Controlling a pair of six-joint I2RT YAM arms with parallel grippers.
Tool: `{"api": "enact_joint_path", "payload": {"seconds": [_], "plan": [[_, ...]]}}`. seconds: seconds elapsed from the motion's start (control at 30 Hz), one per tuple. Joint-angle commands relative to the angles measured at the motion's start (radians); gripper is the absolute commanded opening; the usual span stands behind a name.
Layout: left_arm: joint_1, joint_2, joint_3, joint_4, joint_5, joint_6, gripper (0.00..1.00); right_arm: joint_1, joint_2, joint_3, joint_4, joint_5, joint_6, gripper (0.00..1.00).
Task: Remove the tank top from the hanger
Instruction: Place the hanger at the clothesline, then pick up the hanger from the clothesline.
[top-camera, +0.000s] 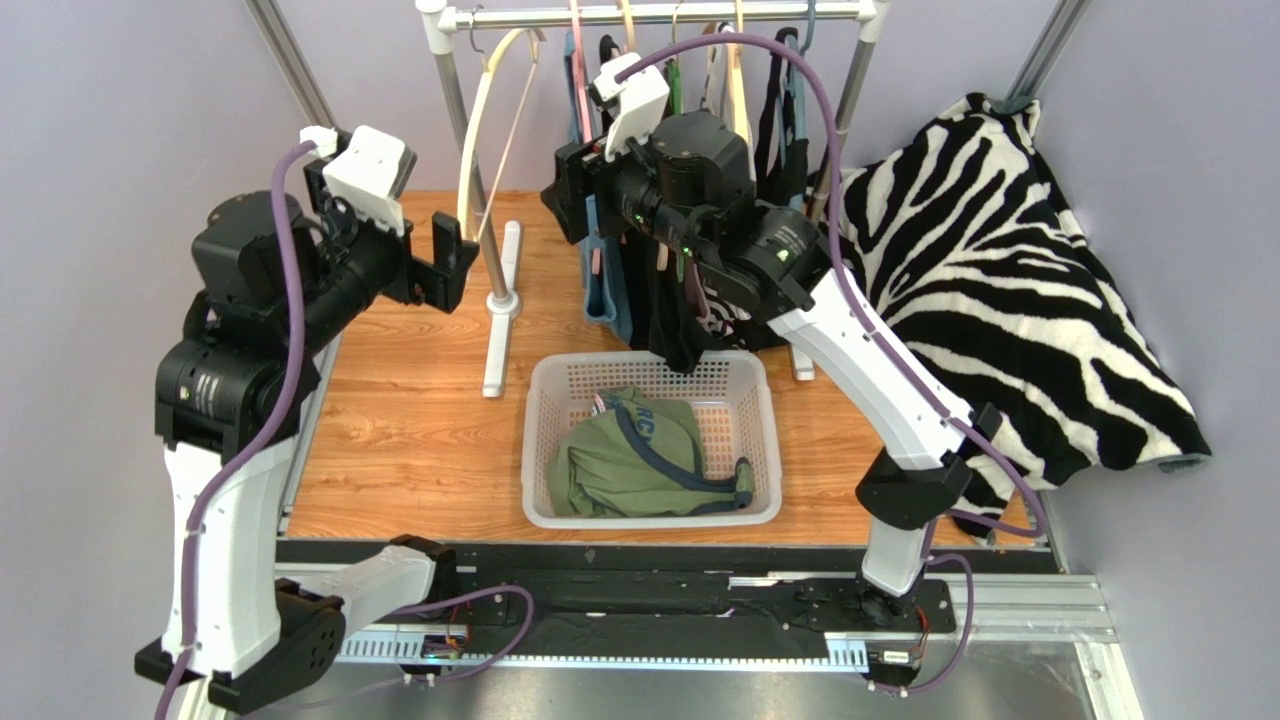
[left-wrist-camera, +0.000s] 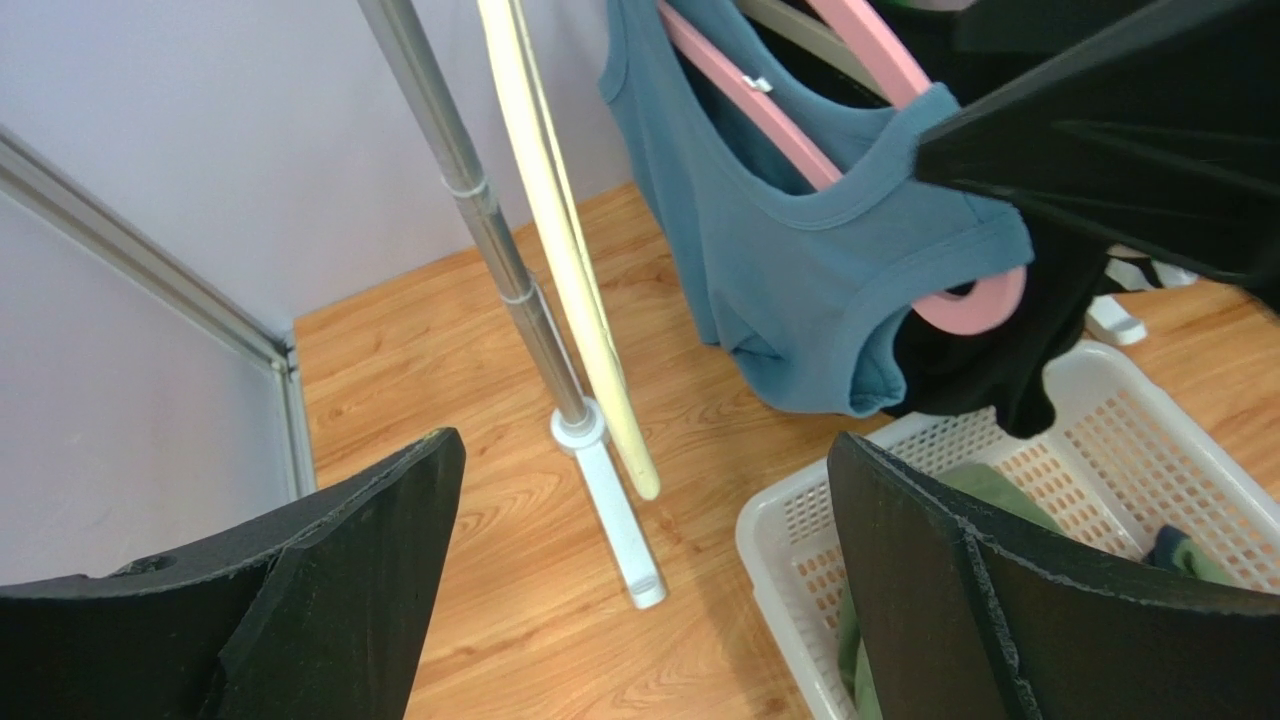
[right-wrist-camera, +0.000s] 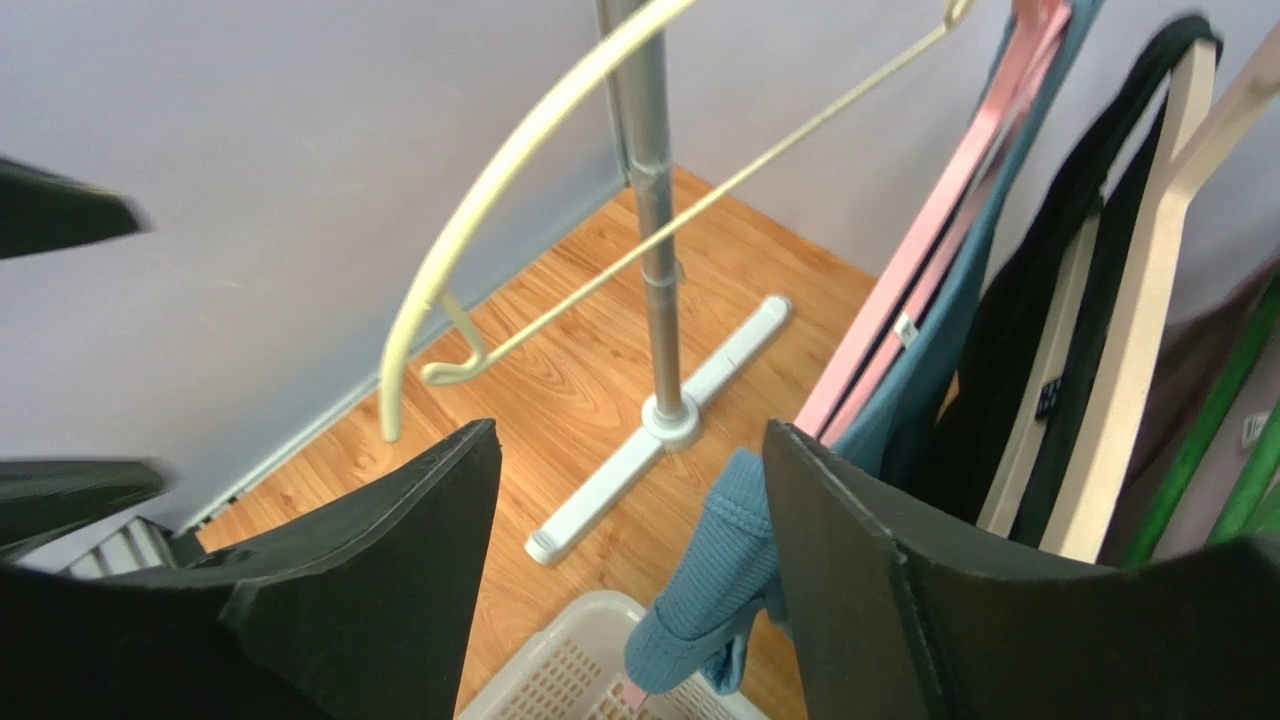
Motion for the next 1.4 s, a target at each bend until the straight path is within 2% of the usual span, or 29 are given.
{"api": "enact_joint_path", "payload": {"seconds": [0.0, 0.27, 0.67, 0.87, 0.97, 1.0, 1.03, 1.07, 1.1, 1.37], "plan": [[0.006, -0.059, -0.028, 0.063, 0.081, 0.023, 0.99, 0.002, 0.026, 0.061, -0.047, 0.112, 0.046, 0.72], [0.006, -0.073, -0.018, 0.051, 0.087, 0.046, 0.99, 0.002, 0.029, 0.012, -0.053, 0.183, 0.055, 0.75], [0.006, -0.082, -0.022, 0.048, 0.099, 0.045, 0.99, 0.002, 0.034, -0.077, -0.071, 0.238, 0.072, 0.66], [0.006, -0.088, -0.041, 0.056, 0.093, 0.049, 0.99, 0.002, 0.002, -0.133, -0.038, 0.269, 0.033, 0.51], [0.006, -0.091, -0.057, 0.060, 0.091, 0.051, 0.99, 0.002, -0.006, -0.148, -0.010, 0.291, -0.007, 0.37], [0.006, -0.091, -0.060, 0.063, 0.088, 0.052, 0.99, 0.001, -0.003, -0.148, -0.010, 0.304, -0.032, 0.25], [0.006, -0.094, -0.061, 0.063, 0.087, 0.056, 0.99, 0.001, -0.003, -0.145, -0.010, 0.310, -0.043, 0.19], [0.006, -0.096, -0.064, 0.066, 0.084, 0.059, 0.99, 0.002, -0.003, -0.146, -0.005, 0.313, -0.053, 0.03], [0.006, -0.097, -0.068, 0.066, 0.081, 0.062, 0.99, 0.002, -0.004, -0.150, -0.001, 0.315, -0.075, 0.00], [0.006, -0.107, -0.092, 0.074, 0.068, 0.080, 0.99, 0.002, -0.053, -0.228, 0.157, 0.354, -0.147, 0.00]]}}
